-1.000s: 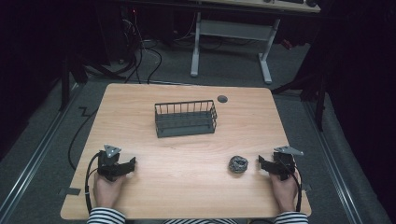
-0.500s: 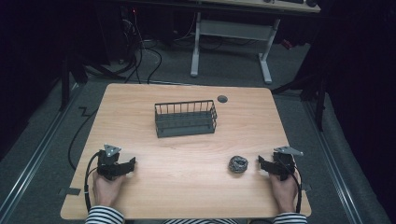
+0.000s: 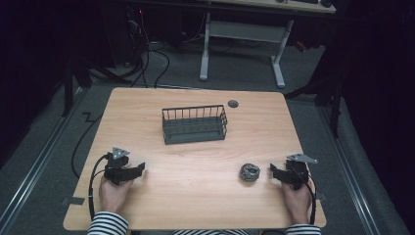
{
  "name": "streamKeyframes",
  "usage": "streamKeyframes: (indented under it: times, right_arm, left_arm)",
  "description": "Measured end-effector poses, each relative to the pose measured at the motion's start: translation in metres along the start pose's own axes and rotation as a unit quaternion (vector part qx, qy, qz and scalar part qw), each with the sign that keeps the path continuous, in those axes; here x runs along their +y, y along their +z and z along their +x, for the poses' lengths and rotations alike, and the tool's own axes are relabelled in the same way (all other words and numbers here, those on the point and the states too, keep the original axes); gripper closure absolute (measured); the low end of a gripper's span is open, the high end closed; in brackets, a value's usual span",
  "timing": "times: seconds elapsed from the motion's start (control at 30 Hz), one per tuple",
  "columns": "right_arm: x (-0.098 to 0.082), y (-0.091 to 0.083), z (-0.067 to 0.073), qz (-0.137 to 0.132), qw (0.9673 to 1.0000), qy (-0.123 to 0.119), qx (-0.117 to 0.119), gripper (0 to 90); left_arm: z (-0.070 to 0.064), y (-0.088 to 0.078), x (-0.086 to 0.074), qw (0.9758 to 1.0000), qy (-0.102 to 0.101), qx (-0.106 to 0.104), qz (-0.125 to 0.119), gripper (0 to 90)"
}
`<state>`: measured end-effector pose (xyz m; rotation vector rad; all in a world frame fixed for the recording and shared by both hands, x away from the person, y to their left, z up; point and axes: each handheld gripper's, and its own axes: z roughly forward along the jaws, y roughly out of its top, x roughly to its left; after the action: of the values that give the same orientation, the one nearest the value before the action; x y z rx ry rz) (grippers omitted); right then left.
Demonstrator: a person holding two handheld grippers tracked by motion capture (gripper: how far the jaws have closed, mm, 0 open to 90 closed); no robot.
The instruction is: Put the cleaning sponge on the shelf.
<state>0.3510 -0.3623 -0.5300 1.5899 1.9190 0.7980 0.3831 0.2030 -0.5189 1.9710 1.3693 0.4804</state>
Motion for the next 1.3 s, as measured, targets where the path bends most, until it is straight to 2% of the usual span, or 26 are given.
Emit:
streamKeyframes:
  times: [0.33, 0.53, 0.77, 0.93, 1.07, 1.3]
  right_arm:
    - [0.000, 0.000, 0.000, 0.000, 1.0000, -0.001, 0.001, 29.1]
    - [0.000, 0.000, 0.000, 0.000, 1.0000, -0.001, 0.001, 29.0]
    - [0.000, 0.000, 0.000, 0.000, 1.0000, -0.001, 0.001, 28.9]
    - [0.000, 0.000, 0.000, 0.000, 1.0000, -0.001, 0.002, 28.9]
    - [0.000, 0.000, 0.000, 0.000, 1.0000, -0.001, 0.002, 28.9]
    - [0.000, 0.000, 0.000, 0.000, 1.0000, -0.001, 0.002, 28.8]
  left_arm:
    - [-0.007, -0.006, 0.017, 0.9999, 0.000, -0.011, -0.011, 24.3]
    - [-0.011, -0.006, 0.027, 0.9997, 0.001, -0.022, -0.009, 23.6]
    - [-0.016, -0.009, 0.045, 0.9988, 0.002, -0.045, -0.018, 22.8]
    - [-0.019, -0.010, 0.058, 0.9984, 0.003, -0.052, -0.020, 21.3]
    - [-0.024, -0.012, 0.069, 0.9983, 0.012, -0.052, -0.023, 21.1]
    - [-0.031, -0.013, 0.095, 0.9975, 0.020, -0.061, -0.030, 21.0]
